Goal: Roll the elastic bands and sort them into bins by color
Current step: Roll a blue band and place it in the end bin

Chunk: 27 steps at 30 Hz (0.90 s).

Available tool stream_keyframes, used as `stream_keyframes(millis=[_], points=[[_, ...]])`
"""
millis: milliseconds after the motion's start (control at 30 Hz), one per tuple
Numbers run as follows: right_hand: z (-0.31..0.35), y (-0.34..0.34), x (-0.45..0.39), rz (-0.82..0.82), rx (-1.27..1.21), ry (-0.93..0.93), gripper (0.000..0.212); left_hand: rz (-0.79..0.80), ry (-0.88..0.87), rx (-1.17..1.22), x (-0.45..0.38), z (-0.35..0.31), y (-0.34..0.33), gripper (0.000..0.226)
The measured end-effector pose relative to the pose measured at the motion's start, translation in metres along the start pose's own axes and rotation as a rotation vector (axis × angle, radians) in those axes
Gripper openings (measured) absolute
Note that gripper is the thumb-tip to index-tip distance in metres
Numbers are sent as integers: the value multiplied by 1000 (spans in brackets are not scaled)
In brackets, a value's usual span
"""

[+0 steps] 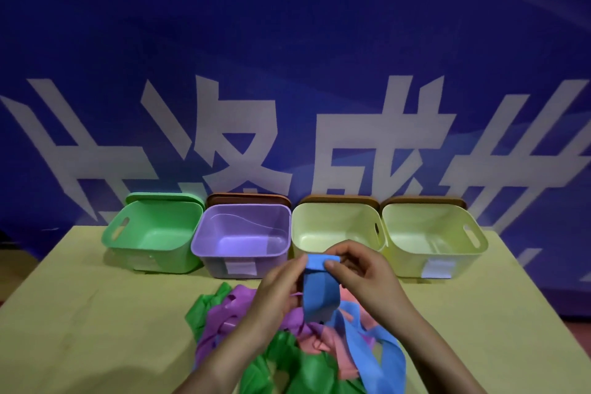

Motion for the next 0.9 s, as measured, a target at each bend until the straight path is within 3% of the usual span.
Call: stream_keyframes(millis=[167, 267, 333, 533, 733, 900], points=[[-9, 26, 6, -11, 20, 53, 19, -53, -121, -148, -1, 12, -27, 18], [-12, 38, 6, 20, 76, 133, 11, -106, -174, -172, 0, 15, -42, 24], [-13, 44, 7, 17, 112, 176, 2, -109, -144, -132, 1, 16, -48, 23], [-21, 60, 6, 8, 423, 459, 16, -55, 106, 157, -1, 20, -59, 29], [-30, 60, 4, 18, 529, 612, 19, -41, 137, 249, -7, 14, -55, 27], [-31, 62, 1, 59, 517, 674, 19, -20, 37, 171, -9, 15, -52, 37]])
Point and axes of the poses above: each hand's wrist, its own x-axis away from the middle knuckle, its own y-axis out of the back of the hand, z = x × y, the point moved 1 cm from there along -x, towards the middle knuckle
